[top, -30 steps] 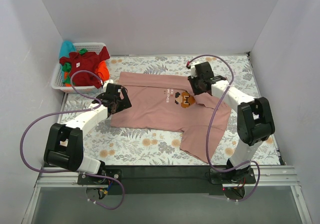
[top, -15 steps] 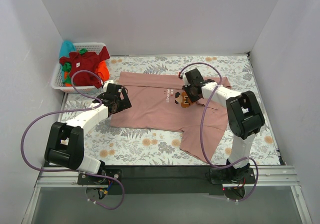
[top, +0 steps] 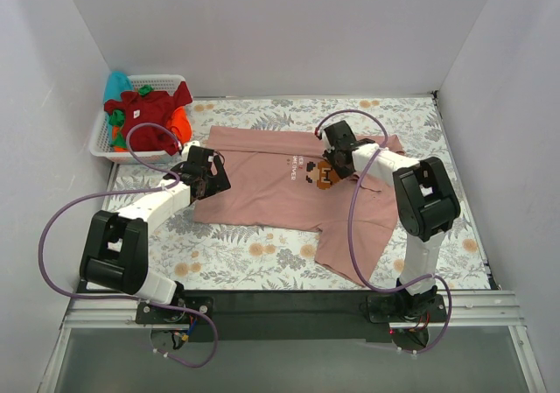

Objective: Fold and stack the t-shirts
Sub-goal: Fold the tshirt

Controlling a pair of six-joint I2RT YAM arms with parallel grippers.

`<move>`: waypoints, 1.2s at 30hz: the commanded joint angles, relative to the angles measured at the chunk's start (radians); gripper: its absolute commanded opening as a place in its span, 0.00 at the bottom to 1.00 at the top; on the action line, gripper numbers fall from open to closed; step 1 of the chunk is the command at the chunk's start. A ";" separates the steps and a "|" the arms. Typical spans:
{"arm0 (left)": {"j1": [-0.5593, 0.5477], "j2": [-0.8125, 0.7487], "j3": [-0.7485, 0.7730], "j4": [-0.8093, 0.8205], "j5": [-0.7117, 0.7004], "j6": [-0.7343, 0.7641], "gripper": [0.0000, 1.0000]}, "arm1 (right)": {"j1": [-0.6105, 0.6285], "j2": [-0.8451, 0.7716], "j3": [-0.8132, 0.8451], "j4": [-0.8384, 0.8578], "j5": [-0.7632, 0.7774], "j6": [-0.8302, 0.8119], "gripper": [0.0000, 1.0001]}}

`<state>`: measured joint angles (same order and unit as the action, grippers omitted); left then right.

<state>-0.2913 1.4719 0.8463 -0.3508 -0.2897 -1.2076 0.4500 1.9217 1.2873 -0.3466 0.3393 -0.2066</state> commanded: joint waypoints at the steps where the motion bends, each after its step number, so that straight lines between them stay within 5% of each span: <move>1: -0.005 0.001 0.028 -0.001 -0.002 0.008 0.92 | -0.010 0.007 0.046 0.001 0.027 -0.013 0.28; 22: -0.005 0.008 0.031 -0.008 -0.002 0.008 0.92 | -0.011 0.034 0.035 -0.002 -0.065 -0.008 0.23; 28: -0.005 0.010 0.031 -0.010 -0.002 0.008 0.92 | -0.016 0.034 0.040 -0.005 -0.082 -0.008 0.03; 36: -0.005 0.010 0.033 -0.010 0.000 0.008 0.92 | -0.025 -0.039 0.047 -0.025 -0.138 -0.004 0.01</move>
<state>-0.2913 1.4849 0.8463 -0.3515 -0.2855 -1.2076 0.4351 1.9415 1.2964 -0.3500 0.2470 -0.2142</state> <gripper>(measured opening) 0.922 0.020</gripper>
